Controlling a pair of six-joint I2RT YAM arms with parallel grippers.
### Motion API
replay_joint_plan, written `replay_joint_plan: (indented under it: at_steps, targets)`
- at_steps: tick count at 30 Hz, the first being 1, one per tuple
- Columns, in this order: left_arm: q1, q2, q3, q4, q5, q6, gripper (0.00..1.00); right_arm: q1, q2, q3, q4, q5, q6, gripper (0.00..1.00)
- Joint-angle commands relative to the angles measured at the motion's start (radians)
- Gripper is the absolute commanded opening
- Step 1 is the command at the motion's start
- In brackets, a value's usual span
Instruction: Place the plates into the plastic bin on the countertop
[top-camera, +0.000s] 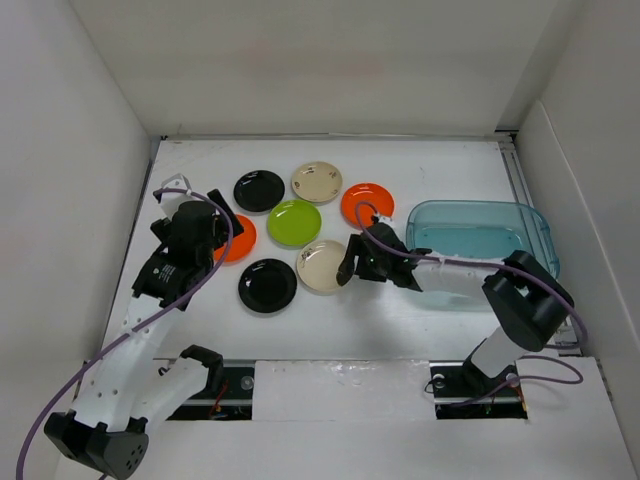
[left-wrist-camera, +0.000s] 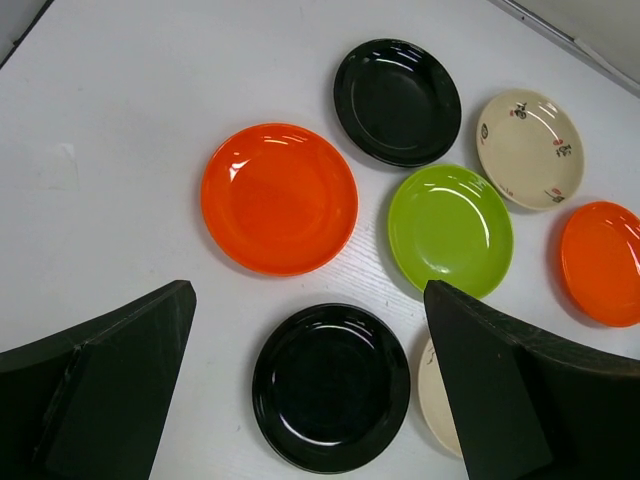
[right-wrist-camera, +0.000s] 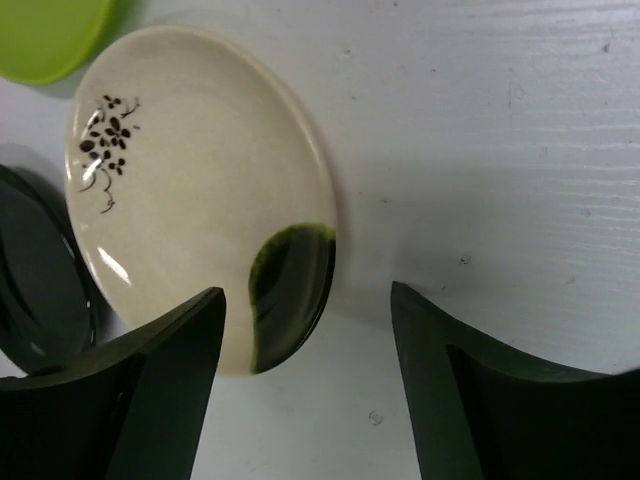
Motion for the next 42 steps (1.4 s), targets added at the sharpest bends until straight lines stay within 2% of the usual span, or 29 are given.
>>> replay_joint_plan:
  at_steps: [1, 3, 6, 8, 14, 17, 27, 30, 32, 34, 38, 42]
  targets:
    - [0.005, -0.003, 0.007, 0.018, 0.008, 0.0, 1.0, 0.006, 0.016, 0.035, 0.082, 0.028, 0.037, 0.71]
    - [0.005, -0.003, 0.007, 0.018, 0.017, 0.0, 1.0, 0.006, 0.029, 0.044, 0.082, 0.047, 0.049, 0.66]
    - [0.005, -0.003, 0.007, 0.018, 0.017, 0.0, 1.0, 0.006, 0.038, 0.044, 0.082, 0.068, 0.071, 0.36]
    - [0.005, -0.003, 0.007, 0.018, 0.017, 0.0, 1.0, -0.005, 0.048, 0.044, 0.082, 0.068, 0.083, 0.29]
    - [0.005, -0.012, 0.007, 0.018, 0.026, 0.009, 1.0, -0.064, 0.078, 0.024, 0.082, 0.042, 0.103, 0.28]
    - [0.005, -0.021, 0.007, 0.018, 0.026, 0.009, 1.0, -0.074, 0.087, 0.024, 0.092, 0.021, 0.103, 0.32]
    - [0.005, -0.021, 0.007, 0.027, 0.035, 0.009, 1.0, -0.092, 0.118, 0.013, 0.16, -0.091, 0.112, 0.35]
    - [0.005, -0.03, 0.007, 0.027, 0.035, 0.009, 1.0, -0.092, 0.127, 0.022, 0.16, -0.091, 0.112, 0.29]
    - [0.005, -0.03, 0.007, 0.027, 0.035, 0.009, 1.0, -0.092, 0.137, 0.022, 0.16, -0.1, 0.112, 0.17]
    - [0.005, -0.03, 0.007, 0.027, 0.035, 0.009, 1.0, -0.092, 0.137, 0.022, 0.16, -0.101, 0.121, 0.01]
    - [0.005, -0.03, 0.007, 0.027, 0.035, 0.009, 1.0, -0.072, 0.084, 0.022, 0.143, -0.067, 0.131, 0.0]
    - [0.005, -0.03, 0.007, 0.027, 0.035, 0.009, 1.0, -0.037, -0.048, 0.036, 0.002, 0.054, 0.131, 0.0]
